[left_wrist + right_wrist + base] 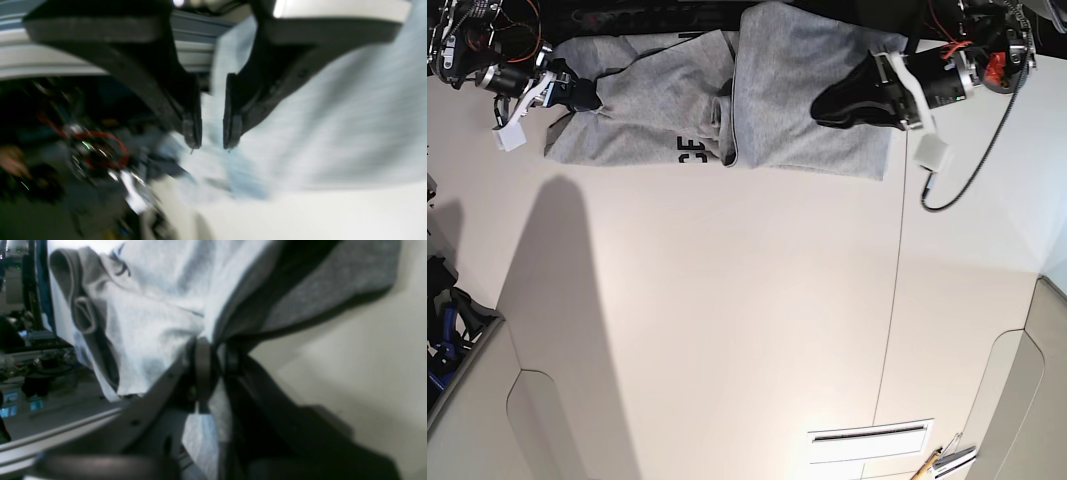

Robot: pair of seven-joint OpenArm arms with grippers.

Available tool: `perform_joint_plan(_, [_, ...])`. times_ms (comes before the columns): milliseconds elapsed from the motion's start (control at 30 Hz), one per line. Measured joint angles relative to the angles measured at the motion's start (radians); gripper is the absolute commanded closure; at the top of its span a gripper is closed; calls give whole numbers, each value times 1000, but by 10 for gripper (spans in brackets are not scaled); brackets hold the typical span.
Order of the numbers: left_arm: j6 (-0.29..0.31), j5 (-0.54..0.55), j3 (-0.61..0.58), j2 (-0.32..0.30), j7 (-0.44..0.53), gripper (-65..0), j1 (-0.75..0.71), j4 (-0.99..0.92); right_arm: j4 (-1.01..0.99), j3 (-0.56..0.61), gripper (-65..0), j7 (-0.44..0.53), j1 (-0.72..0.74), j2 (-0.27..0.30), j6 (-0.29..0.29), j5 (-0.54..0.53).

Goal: Fold the T-shirt properly
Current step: 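Fold the strip end with the left gripper toward the right gripper, then grasp the other strip end with the right gripper and fold it over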

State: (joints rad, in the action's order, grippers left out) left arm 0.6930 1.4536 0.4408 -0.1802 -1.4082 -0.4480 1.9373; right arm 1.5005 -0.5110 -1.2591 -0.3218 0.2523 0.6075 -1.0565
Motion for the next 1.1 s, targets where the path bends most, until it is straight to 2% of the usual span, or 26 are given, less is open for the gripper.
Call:
perform_joint_plan(33, [0, -11, 48, 0, 2, -150, 0, 0, 0, -3, 0, -2, 1, 0, 0, 1])
perform_joint_plan(133, [2, -183, 162, -5, 18, -131, 1, -13, -1, -21, 0, -18, 24, -1, -2, 8])
perform_joint_plan(300, [0, -247, 213, -64, 53, -44, -8, -146, -2, -54, 0, 3, 102, 0, -3, 82])
perform_joint_plan(467, [-2, -237, 208, -80, 65, -43, 0, -294, -2, -55, 0, 20, 170, -1, -5, 134])
perform_joint_plan(633, [-3, -232, 142, -80, 64, -43, 0, -347, -2, -55, 0, 24, 181, -1, -10, 148])
perform_joint_plan(700, [-3, -235, 82, -80, 64, -42, 0, -351, -2, -55, 0, 10, 180, 0, -10, 99])
perform_joint_plan(767, [-2, -238, 28, -81, 71, -13, 3, -350, 0, -55, 0, -31, 181, 0, -9, 18])
perform_joint_plan(833, [1, -233, -12, -82, 74, 0, 8, -348, 21, -55, 0, -73, 180, -1, -9, -19])
perform_joint_plan(933, [4, -230, -43, -84, 81, 0, 8, -347, 101, -46, 0, -92, 158, -5, -8, -55])
perform_joint_plan(1100, [4, -230, -45, -85, 82, 0, 8, -347, 321, 5, 0, -97, 94, -56, -10, -52])
